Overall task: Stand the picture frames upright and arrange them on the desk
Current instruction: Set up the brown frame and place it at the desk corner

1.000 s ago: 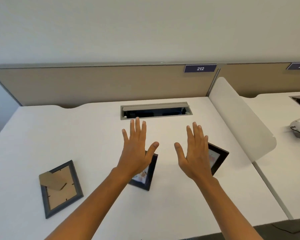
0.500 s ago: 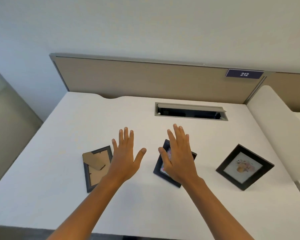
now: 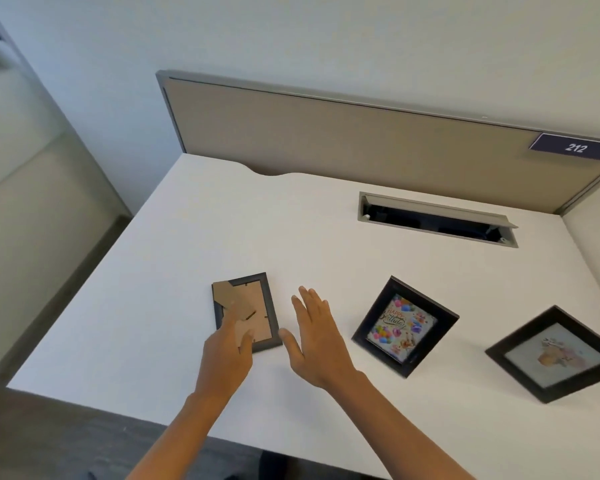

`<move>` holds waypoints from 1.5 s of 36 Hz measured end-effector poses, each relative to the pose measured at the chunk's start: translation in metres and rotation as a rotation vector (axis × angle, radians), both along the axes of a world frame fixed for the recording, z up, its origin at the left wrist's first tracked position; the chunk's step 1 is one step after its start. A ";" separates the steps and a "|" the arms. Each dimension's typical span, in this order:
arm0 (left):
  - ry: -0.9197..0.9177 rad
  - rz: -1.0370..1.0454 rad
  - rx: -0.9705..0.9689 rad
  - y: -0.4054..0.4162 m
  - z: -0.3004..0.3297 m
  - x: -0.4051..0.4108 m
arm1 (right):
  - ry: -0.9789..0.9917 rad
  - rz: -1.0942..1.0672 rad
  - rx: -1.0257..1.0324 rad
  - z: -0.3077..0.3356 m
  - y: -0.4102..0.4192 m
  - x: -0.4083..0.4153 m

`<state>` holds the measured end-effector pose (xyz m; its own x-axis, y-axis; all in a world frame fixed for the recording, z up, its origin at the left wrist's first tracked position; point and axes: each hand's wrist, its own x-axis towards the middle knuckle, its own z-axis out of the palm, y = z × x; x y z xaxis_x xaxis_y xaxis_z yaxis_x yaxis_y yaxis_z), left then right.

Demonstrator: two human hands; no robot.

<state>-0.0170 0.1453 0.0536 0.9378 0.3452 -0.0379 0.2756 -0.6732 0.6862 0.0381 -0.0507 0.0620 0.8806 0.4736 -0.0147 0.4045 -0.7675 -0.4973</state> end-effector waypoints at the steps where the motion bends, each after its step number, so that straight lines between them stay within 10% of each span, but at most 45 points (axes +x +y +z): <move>1: 0.025 0.036 -0.015 0.003 -0.002 -0.004 | 0.046 -0.008 0.003 -0.002 0.005 -0.001; 12: 0.197 0.146 -0.086 0.019 -0.030 -0.025 | 0.480 -0.183 -0.004 -0.024 0.043 -0.007; 31: 0.310 0.204 0.107 0.004 -0.027 -0.016 | 0.650 -0.418 0.304 -0.029 0.063 -0.006; 54: -0.241 0.042 0.050 0.049 0.040 0.024 | -0.085 -0.205 0.429 0.018 0.041 0.043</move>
<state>0.0071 0.1941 0.0937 0.9022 0.3803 0.2033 0.1368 -0.6995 0.7014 0.0810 -0.0097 0.0801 0.9462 0.2373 0.2199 0.3188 -0.5683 -0.7585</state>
